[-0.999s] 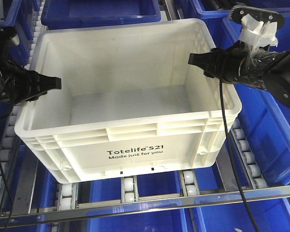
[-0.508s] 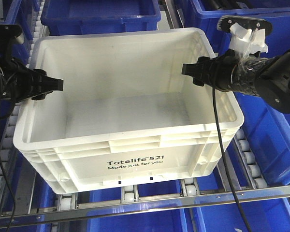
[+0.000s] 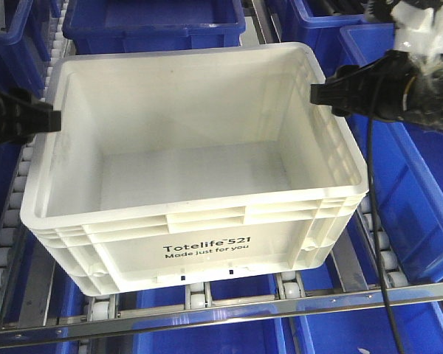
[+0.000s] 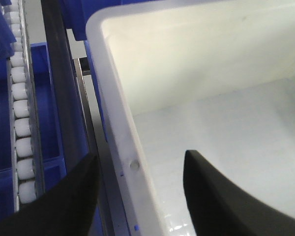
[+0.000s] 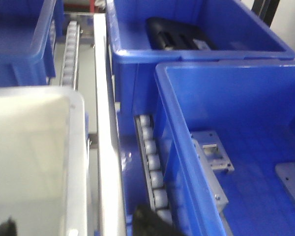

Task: Move bin from left to right shelf
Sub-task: 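Open both grippers and lift them off the crate rims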

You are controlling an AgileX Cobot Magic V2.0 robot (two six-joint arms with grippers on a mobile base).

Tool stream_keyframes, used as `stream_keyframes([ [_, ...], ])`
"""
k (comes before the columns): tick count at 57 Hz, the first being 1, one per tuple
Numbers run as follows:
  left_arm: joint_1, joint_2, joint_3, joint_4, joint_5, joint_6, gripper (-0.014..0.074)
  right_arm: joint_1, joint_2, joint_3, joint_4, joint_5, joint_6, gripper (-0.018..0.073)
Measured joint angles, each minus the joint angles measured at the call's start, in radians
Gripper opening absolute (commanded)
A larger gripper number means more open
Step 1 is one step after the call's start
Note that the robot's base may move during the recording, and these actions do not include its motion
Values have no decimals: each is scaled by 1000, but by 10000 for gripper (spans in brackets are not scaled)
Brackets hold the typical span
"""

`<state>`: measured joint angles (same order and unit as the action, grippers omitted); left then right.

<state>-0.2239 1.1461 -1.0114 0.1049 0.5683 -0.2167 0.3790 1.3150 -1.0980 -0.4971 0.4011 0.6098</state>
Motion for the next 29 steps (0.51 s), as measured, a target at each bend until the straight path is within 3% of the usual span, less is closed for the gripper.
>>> stream_keyframes([
  [12,0,-173,110,0,-40,15,380,0,-127,59,95,-12,-187,446],
  [29,0,-417,260,-1,-50,56,380,0,-372,360,101,-171,-243,446],
])
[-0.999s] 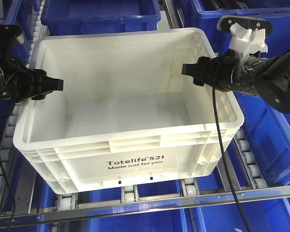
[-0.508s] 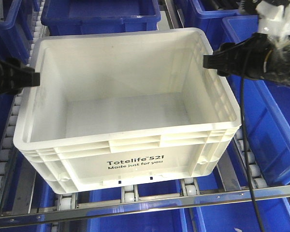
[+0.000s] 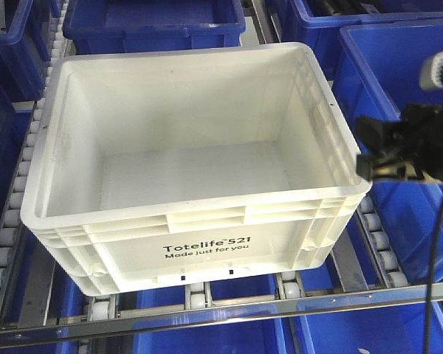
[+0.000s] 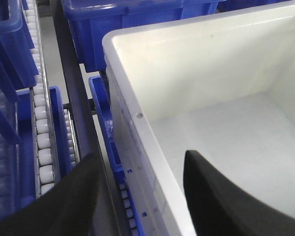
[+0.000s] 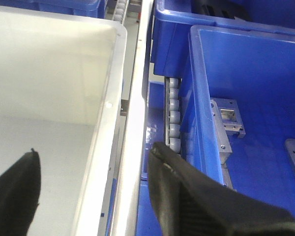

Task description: Move bin from left to right shelf

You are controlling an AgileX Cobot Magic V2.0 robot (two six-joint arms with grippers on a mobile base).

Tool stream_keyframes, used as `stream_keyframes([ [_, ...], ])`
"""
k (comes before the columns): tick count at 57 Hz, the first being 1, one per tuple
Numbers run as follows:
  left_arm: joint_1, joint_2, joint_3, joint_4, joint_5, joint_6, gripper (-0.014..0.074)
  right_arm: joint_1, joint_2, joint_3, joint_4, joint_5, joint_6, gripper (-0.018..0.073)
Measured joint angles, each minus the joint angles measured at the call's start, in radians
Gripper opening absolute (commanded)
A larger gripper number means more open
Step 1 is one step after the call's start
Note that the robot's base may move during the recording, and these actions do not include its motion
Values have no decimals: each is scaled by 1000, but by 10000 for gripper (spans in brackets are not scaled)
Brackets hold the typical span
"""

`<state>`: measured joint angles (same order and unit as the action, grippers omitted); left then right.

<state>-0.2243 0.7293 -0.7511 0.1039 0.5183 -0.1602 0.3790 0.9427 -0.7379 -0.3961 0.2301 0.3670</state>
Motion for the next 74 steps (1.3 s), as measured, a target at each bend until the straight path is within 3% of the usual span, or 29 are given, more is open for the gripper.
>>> stream_keyframes([
  [19,0,-344,213,-31,-24,5,380,0,-402,315,0,-120,-26,446],
  [29,0,-538,315,-88,-30,72,380,0,-617,484,1,-221,-26,442],
  [41,0,-640,386,-126,-14,88,364,0,-775,610,51,-255,57,374],
  [50,0,-640,435,-127,-14,90,243,0,-793,655,53,-248,63,177],
  [57,0,-640,464,-127,-19,99,36,0,-793,664,50,-230,63,-15],
  [59,0,-640,466,-127,-19,100,-9,0,-793,664,47,-230,63,-13],
  [74,0,-640,466,-127,-38,107,-8,0,-793,664,45,-251,63,-8],
])
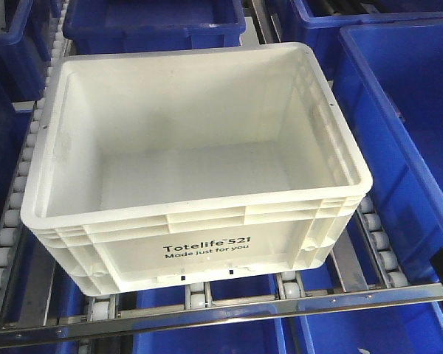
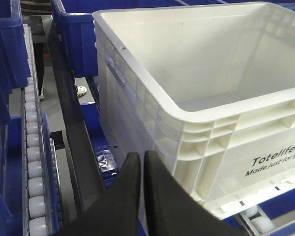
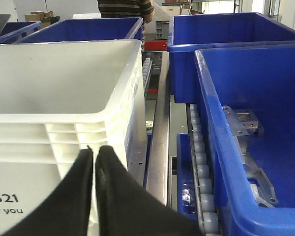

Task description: Move bin from left to right shelf

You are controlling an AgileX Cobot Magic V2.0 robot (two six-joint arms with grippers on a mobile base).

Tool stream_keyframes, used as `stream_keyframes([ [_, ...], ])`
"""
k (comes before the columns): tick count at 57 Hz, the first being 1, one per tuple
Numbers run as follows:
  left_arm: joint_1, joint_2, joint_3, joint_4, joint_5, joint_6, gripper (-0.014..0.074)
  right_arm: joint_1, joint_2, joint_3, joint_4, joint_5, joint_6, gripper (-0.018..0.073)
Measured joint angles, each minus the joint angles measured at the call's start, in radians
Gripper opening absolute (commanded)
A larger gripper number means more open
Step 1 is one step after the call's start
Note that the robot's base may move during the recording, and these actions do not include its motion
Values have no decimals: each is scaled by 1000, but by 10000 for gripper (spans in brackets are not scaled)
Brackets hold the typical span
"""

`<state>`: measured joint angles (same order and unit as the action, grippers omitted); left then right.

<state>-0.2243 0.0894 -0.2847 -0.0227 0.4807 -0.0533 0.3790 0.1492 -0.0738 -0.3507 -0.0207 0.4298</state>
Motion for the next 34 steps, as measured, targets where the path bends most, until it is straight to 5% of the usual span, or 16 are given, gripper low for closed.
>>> stream_keyframes([
  [34,0,0,1,0,-3,0,-8,0,0,0,0,-3,0,-8],
])
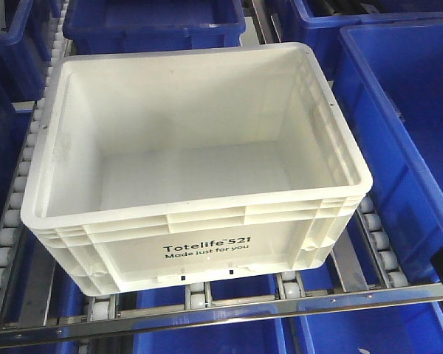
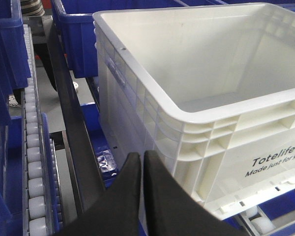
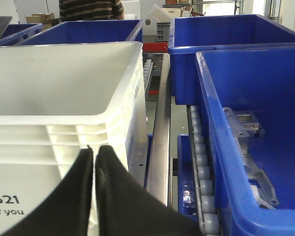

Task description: Move bin from left to right shelf

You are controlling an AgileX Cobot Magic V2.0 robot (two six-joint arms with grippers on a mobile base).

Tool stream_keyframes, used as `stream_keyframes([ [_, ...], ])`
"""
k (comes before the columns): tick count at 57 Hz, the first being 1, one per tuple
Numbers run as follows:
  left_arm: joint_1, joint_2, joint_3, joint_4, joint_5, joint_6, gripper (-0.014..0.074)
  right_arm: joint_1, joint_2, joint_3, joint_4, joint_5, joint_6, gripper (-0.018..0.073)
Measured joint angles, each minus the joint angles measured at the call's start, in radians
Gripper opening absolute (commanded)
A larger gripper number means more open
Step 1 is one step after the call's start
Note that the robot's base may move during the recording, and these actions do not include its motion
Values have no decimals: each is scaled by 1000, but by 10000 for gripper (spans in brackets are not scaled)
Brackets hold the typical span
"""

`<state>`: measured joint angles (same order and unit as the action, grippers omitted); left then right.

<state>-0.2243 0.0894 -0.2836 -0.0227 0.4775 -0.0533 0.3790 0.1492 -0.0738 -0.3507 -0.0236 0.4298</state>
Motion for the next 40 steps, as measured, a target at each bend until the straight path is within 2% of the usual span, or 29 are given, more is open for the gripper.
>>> stream_keyframes([
  [3,4,0,7,7,-2,0,-8,0,0,0,0,0,0,-8],
  [7,41,-6,18,17,-20,0,-8,0,0,0,0,-1,0,-8],
  [14,163,-45,69,23,-94,0,-6,0,0,0,0,-1,0,-8],
  [22,258,-62,161,43,-212,0,-6,0,0,0,0,-1,0,-8],
  [32,300,-63,270,91,-351,-24,-6,0,0,0,0,-1,0,-8],
  [40,307,-91,310,96,-466,-85,-6,0,0,0,0,-1,0,-8],
])
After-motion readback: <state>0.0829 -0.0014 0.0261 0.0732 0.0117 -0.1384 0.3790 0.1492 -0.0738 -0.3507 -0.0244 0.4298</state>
